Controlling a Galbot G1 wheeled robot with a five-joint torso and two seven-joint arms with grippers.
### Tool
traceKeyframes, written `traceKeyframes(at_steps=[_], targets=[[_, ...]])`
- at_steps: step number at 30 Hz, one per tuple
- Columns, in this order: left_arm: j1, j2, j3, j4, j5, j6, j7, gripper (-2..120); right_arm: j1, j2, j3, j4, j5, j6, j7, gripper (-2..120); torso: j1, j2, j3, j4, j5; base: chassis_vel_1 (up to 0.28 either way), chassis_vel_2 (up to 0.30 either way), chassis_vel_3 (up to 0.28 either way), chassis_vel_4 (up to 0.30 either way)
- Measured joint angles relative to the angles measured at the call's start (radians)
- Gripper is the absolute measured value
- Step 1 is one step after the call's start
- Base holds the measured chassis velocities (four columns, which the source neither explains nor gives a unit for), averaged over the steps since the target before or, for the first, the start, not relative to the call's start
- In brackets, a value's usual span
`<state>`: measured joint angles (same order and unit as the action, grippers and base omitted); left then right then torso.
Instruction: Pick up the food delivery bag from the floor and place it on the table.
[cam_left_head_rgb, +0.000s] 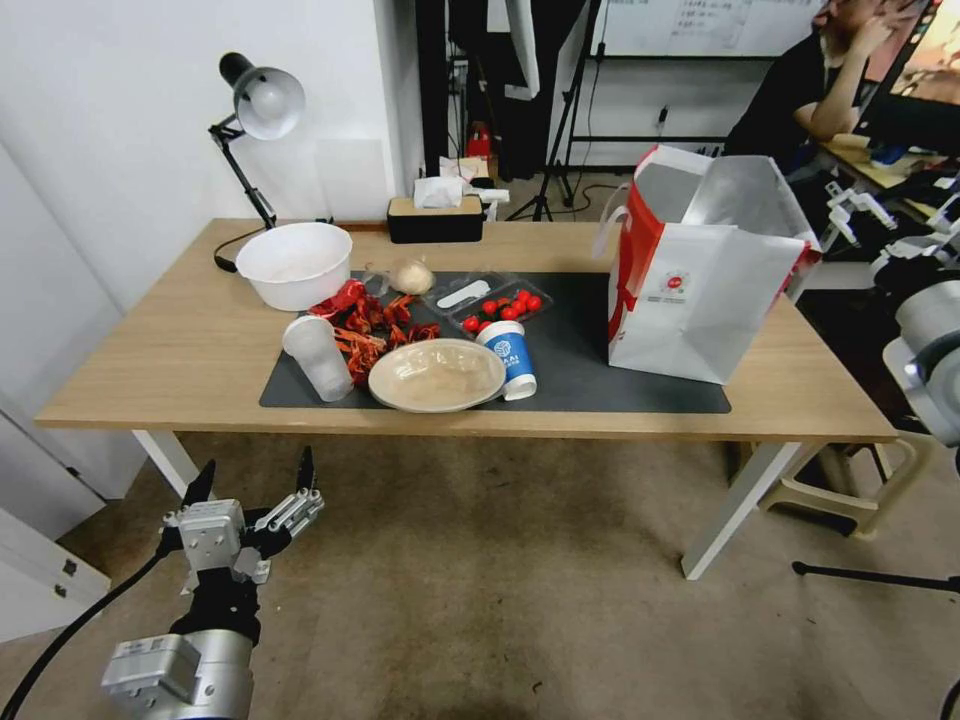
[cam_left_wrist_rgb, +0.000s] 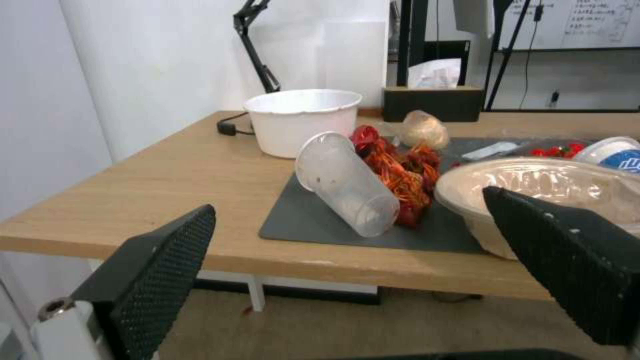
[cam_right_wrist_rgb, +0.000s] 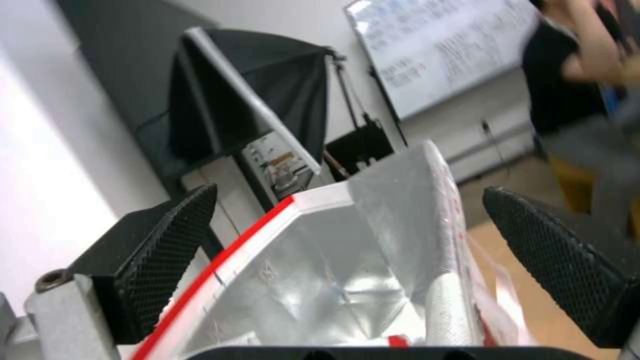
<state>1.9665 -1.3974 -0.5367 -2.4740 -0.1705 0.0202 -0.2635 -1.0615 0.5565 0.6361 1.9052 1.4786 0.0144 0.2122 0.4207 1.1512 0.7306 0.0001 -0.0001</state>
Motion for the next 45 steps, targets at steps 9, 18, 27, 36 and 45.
traceKeyframes(at_steps=[9, 18, 27, 36, 45], targets=[[-0.011, 0.001, -0.008, 0.005, -0.007, -0.026, 0.014, 100, -0.134, 0.024, 0.015, 0.014, -0.39, 0.165, -0.222, 100, 0.0, 0.0, 0.0, 0.0002, 0.0, 0.0, 0.0, 0.0, 0.0], [-0.039, 0.004, -0.047, 0.032, -0.033, -0.094, 0.083, 100, -0.389, 0.135, 0.074, 0.084, -0.551, 0.312, -0.311, 100, 0.0, 0.0, 0.0, 0.0003, -0.0002, 0.0, 0.0, 0.0, 0.0], [-0.051, 0.015, -0.056, 0.054, -0.061, -0.105, 0.14, 100, -0.584, 0.288, 0.055, 0.11, -0.7, 0.4, -0.246, 100, 0.0, 0.0, 0.0, -0.0003, 0.0003, 0.0, 0.0, 0.0, 0.0], [-0.11, 0.021, -0.041, 0.174, -0.034, -0.17, 0.188, 100, -0.678, 0.413, -0.005, 0.108, -0.838, 0.458, -0.169, 100, 0.0, 0.0, 0.0, -0.0002, -0.0001, 0.0, 0.0, 0.0, 0.0], [-0.133, 0.02, -0.036, 0.249, -0.006, -0.217, 0.184, 100, -0.704, 0.44, -0.047, 0.14, -0.883, 0.437, -0.146, 100, 0.0, 0.0, 0.0, 0.0, -0.0001, 0.0, 0.0, 0.0, 0.0]])
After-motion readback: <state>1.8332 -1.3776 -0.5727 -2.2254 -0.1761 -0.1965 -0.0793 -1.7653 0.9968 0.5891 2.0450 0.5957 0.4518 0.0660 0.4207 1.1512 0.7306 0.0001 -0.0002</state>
